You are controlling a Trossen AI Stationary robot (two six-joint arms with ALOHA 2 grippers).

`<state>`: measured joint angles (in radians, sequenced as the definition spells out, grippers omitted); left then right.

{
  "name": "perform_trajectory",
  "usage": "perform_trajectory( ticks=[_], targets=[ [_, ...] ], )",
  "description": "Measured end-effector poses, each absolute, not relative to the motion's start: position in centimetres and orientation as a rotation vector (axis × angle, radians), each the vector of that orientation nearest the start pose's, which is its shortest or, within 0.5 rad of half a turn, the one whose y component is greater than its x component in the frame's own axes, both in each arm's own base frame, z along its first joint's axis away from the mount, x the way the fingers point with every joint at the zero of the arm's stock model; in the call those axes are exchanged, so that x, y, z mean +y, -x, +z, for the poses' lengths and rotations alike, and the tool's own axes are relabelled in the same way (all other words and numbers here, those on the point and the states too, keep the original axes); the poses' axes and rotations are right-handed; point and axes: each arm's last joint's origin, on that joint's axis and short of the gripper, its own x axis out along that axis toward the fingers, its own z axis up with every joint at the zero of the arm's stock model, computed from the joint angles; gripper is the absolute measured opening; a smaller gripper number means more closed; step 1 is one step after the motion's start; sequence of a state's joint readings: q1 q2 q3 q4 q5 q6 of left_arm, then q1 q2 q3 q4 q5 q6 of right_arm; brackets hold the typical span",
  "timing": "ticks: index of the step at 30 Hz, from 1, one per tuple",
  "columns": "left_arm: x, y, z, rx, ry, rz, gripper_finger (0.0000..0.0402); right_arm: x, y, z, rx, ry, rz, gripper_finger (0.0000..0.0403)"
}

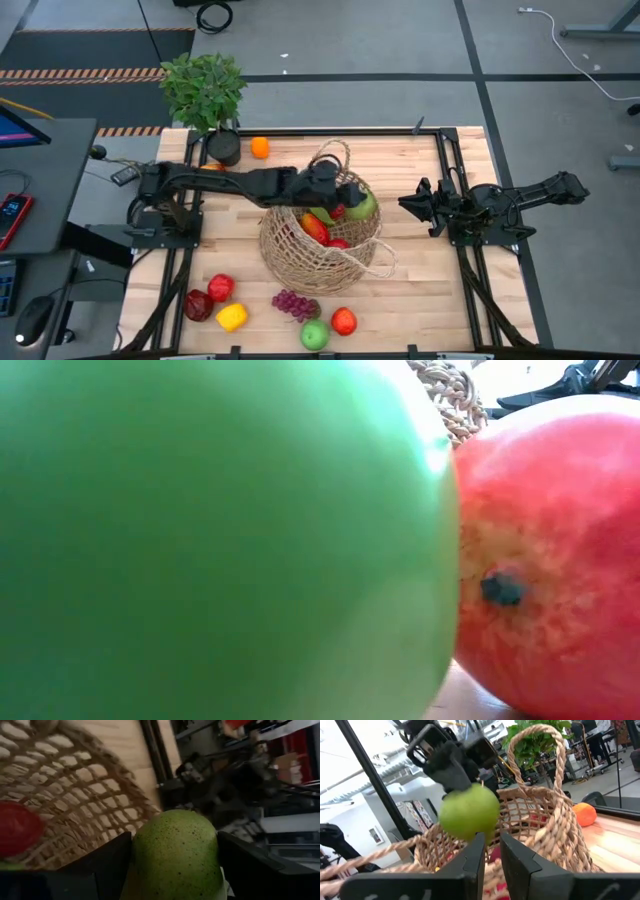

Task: Build produce basket
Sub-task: Put the pear into the basket, then put the apple into the basket

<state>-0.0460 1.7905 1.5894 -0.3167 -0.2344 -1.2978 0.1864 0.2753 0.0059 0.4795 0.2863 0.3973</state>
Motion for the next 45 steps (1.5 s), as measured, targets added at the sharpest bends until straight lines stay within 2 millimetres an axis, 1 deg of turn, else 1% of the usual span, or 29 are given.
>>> perform_trajectory(
  ticks=[4,7,11,12,15,18,25,34,40,43,45],
  targets=[
    [-1.1,-41.7,29.5,0.453,1.151,0.585,0.0286,1.3,-11.1,18.8,-0.224,-0.445,-0.055,0.0064],
    [-1.1,-41.8,27.8,0.536,1.121,0.645,0.0286,1.3,-11.1,18.8,-0.225,-0.445,-0.053,0.0064],
    [-1.1,-41.8,26.3,0.623,1.045,0.679,0.0286,1.3,-11.1,18.9,-0.228,-0.446,-0.052,0.0064],
    [-1.0,-42.0,26.2,0.623,1.039,0.676,0.0286,1.3,-11.1,18.9,-0.23,-0.447,-0.052,0.0064],
    [-0.9,-41.6,25.7,0.687,0.978,0.694,0.0286,1.3,-11.1,18.9,-0.234,-0.447,-0.051,0.0064],
    [-0.9,-41.5,25.3,0.719,0.961,0.706,0.0286,1.3,-11.1,18.9,-0.235,-0.448,-0.051,0.0064],
    [-1.0,-41.5,25.3,0.742,0.938,0.679,0.029,1.3,-11.1,18.9,-0.235,-0.448,-0.052,0.0064],
    [-1.1,-41.5,25.2,0.78,0.95,0.635,0.0353,1.3,-11.1,18.9,-0.234,-0.448,-0.052,0.0064],
    [-0.9,-41.5,25.3,0.787,0.956,0.625,0.0375,1.3,-11.1,18.9,-0.236,-0.448,-0.056,0.0064],
    [-0.7,-41.5,25.8,0.772,0.956,0.586,0.0376,1.3,-11.1,18.9,-0.235,-0.448,-0.055,0.0064],
    [-0.7,-41.4,27.0,0.723,0.953,0.542,0.0376,1.3,-11.1,18.9,-0.235,-0.448,-0.055,0.0064]
  ],
)
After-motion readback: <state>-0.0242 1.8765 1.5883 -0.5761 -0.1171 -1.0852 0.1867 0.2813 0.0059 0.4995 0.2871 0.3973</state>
